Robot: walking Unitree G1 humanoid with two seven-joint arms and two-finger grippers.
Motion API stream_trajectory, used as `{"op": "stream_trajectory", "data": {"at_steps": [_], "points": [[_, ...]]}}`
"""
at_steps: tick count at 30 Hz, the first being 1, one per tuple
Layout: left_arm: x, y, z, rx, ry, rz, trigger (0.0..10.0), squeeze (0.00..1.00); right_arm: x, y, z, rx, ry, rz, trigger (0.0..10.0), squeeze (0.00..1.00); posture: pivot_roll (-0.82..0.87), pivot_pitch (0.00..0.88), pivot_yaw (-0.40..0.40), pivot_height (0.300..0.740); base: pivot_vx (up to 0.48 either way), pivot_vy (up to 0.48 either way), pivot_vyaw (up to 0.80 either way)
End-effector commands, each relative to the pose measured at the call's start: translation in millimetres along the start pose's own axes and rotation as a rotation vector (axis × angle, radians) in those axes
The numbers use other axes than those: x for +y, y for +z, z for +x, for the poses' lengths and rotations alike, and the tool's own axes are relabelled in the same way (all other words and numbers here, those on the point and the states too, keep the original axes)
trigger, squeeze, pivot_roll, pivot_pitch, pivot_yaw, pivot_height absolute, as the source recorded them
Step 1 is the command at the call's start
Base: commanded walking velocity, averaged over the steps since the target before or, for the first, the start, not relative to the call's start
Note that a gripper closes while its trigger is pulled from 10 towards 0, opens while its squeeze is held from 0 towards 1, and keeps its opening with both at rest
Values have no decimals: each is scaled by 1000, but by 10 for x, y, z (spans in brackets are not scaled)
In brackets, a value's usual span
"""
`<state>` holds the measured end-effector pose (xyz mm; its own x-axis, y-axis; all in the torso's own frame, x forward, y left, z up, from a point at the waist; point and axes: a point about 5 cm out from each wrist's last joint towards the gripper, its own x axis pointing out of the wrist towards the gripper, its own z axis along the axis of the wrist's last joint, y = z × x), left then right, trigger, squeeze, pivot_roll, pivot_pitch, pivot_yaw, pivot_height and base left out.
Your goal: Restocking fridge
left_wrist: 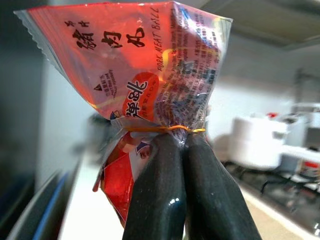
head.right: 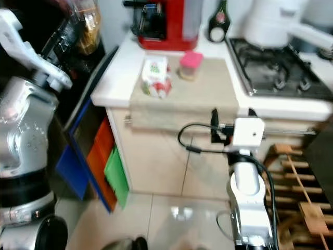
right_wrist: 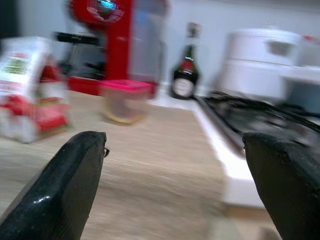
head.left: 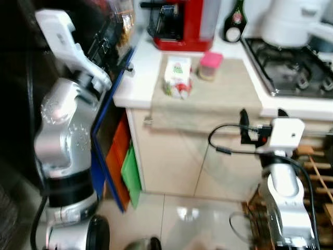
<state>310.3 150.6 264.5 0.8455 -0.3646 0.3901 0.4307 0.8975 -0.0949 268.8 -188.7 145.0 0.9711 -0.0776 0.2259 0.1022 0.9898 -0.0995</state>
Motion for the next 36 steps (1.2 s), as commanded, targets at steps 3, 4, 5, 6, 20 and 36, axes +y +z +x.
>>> {"op": "stream_trajectory", "data": {"at_steps": [3, 4, 5, 6, 20, 36], "points": [[-86, -119, -88, 36, -34, -2, 0, 0, 78, 10, 18, -18, 28, 20, 10000, 0, 19, 0, 49, 740, 0, 0, 0], [-87, -276, -170, 94, -16, 2, 0, 0, 109, 3, 25, -20, 37, 25, 10000, 0, 20, 0, 51, 740, 0, 0, 0], [-87, -276, -170, 94, -16, 2, 0, 0, 109, 3, 25, -20, 37, 25, 10000, 0, 20, 0, 51, 740, 0, 0, 0], [-97, -315, -200, 113, 3, -11, 0, 0, 112, -2, 29, -21, 38, 26, 10000, 0, 23, 0, 50, 740, 0, 0, 0], [-80, -1152, -512, 390, 60, 151, 10000, 0, 109, -235, -59, 75, -8, 25, 10000, 0, -4, 0, 38, 740, 0, 0, 0], [-95, -1328, -700, 403, 174, 191, 10000, 0, 176, -373, -80, 137, 105, 3, 10000, 0, -25, 0, 14, 740, 0, 0, 0]]}}
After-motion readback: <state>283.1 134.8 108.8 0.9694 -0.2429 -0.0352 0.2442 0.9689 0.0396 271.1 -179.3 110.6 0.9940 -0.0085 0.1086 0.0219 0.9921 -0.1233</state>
